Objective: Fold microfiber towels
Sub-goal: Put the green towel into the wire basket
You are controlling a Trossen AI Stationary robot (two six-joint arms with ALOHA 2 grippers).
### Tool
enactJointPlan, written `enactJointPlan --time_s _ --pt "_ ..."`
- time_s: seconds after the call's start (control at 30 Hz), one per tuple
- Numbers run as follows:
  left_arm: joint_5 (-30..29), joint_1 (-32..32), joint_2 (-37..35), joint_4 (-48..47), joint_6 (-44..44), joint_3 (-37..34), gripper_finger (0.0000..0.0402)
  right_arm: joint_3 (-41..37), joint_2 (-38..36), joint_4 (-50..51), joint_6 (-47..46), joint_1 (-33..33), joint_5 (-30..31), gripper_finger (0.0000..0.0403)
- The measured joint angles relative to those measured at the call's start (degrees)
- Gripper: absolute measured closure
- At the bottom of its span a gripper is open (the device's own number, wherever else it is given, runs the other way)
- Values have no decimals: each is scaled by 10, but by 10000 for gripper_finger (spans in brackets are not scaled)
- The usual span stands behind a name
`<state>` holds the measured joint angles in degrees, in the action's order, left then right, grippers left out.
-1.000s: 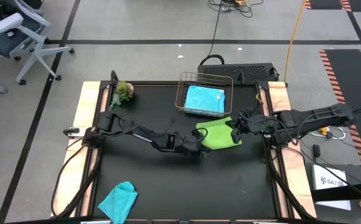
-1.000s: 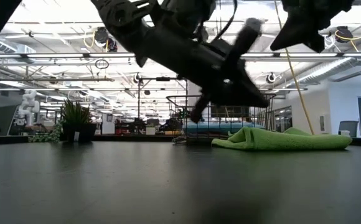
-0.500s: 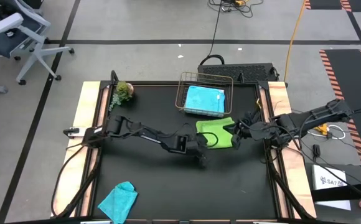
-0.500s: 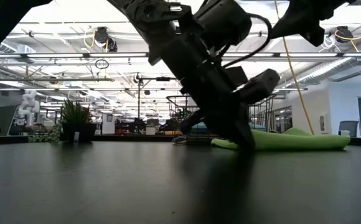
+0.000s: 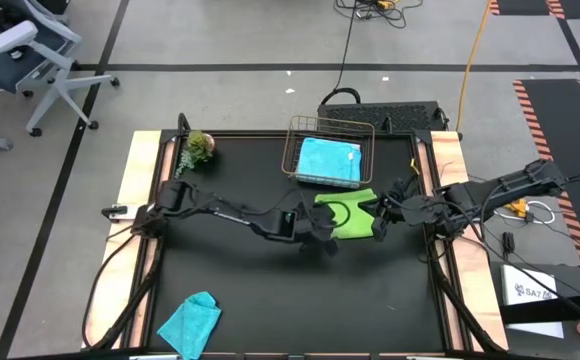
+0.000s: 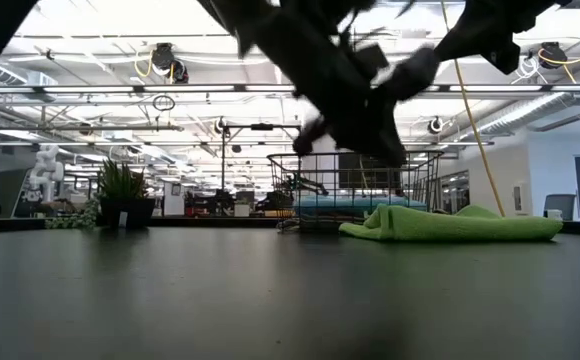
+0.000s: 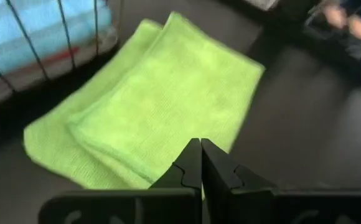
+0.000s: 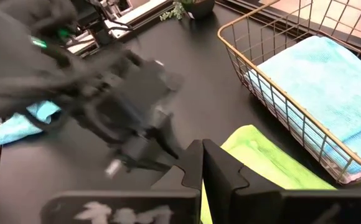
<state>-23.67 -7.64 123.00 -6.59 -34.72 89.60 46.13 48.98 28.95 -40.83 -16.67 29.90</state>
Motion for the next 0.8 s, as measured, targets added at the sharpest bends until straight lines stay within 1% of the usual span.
enactJointPlan --time_s 0.13,0.2,0.27,0.4,0.53,0.7,0.8 --pt "17 13 31 19 -4 0 400 0 0 -8 8 0 -1 403" --pt "41 17 38 26 -15 -1 400 0 0 -11 10 0 -1 403" --pt "50 18 47 35 -24 1 400 0 0 -10 12 0 -1 403" --pt "64 11 69 14 -40 0 400 0 0 -13 11 0 -1 403" --pt "92 -5 80 -23 -70 2 398 0 0 -14 12 -2 -1 403" --pt "90 -23 69 -105 -80 3 400 0 0 -16 10 -12 -3 403" --pt "99 -36 61 -135 -91 3 397 0 0 -18 3 -20 -44 403"
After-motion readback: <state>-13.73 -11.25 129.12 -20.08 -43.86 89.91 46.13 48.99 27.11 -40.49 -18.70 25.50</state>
